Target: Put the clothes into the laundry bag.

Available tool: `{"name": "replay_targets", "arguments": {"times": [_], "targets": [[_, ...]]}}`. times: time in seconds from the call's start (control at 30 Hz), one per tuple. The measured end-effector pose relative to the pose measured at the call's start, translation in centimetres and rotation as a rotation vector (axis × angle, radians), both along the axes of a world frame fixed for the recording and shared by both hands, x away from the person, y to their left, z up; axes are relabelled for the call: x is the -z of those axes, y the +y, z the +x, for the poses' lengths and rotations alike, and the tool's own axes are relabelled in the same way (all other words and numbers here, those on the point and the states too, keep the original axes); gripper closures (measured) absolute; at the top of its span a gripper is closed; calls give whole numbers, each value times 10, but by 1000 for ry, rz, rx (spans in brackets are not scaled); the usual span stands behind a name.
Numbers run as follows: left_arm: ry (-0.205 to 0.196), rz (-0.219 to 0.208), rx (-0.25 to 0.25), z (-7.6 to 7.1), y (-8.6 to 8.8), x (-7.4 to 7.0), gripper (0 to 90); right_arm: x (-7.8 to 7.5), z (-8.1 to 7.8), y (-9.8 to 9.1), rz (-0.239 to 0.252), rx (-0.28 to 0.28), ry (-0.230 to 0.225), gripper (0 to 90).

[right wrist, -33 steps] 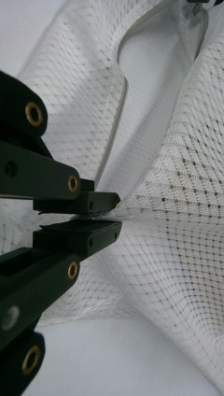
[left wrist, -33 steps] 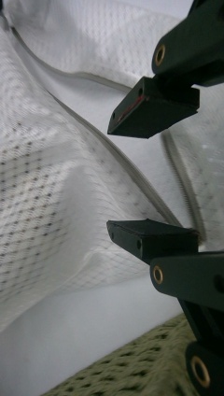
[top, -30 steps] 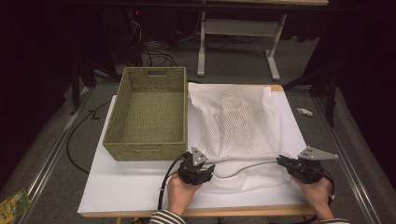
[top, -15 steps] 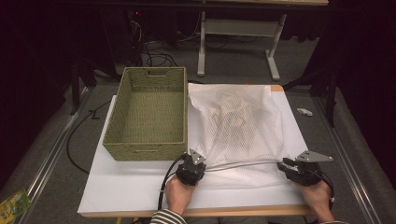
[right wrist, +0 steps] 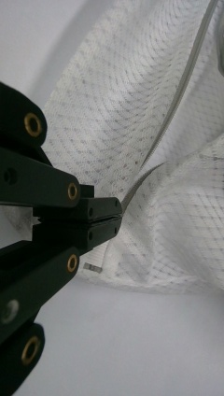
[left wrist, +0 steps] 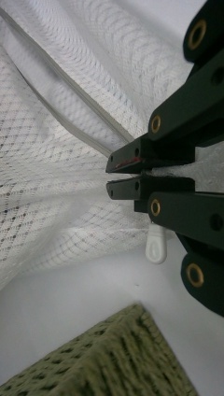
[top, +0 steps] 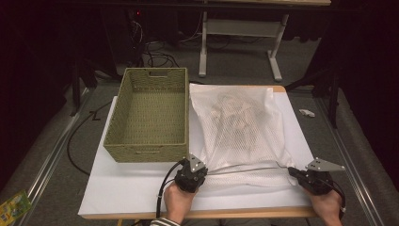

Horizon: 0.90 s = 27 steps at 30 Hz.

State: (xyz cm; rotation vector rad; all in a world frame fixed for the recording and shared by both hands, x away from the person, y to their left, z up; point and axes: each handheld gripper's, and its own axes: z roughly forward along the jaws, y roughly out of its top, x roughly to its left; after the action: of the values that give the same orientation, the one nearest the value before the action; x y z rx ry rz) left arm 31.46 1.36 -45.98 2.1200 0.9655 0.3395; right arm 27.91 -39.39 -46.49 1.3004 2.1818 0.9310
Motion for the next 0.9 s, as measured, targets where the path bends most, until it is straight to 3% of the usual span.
{"name": "replay_targets", "arguments": {"times": [0.2, 0.27, 0.33, 0.4, 0.5, 0.57, 0.8, 0.9], "targets": [[2, -31, -10, -6, 6, 1, 779, 3, -13, -1, 28, 4, 5, 849], [6, -63, -1, -8, 8, -4, 763, -2, -17, -2, 40, -6, -25, 803], [-14, -75, 6, -9, 7, -10, 738, -5, -19, -1, 46, -3, -29, 787], [-51, -94, 10, -11, 6, -21, 711, -14, -19, 0, 63, -6, -61, 743], [-67, -110, 11, -12, 6, -28, 662, -20, -19, 1, 86, -5, -80, 723], [-84, -131, 15, -11, 5, -35, 620, -28, -17, 3, 99, -5, -109, 688], [-93, -175, 6, 2, -3, -42, 511, -34, -2, 8, 136, -9, -122, 603], [-104, -185, 7, 11, -13, -46, 492, -34, 12, 14, 148, -12, -128, 559]]}}
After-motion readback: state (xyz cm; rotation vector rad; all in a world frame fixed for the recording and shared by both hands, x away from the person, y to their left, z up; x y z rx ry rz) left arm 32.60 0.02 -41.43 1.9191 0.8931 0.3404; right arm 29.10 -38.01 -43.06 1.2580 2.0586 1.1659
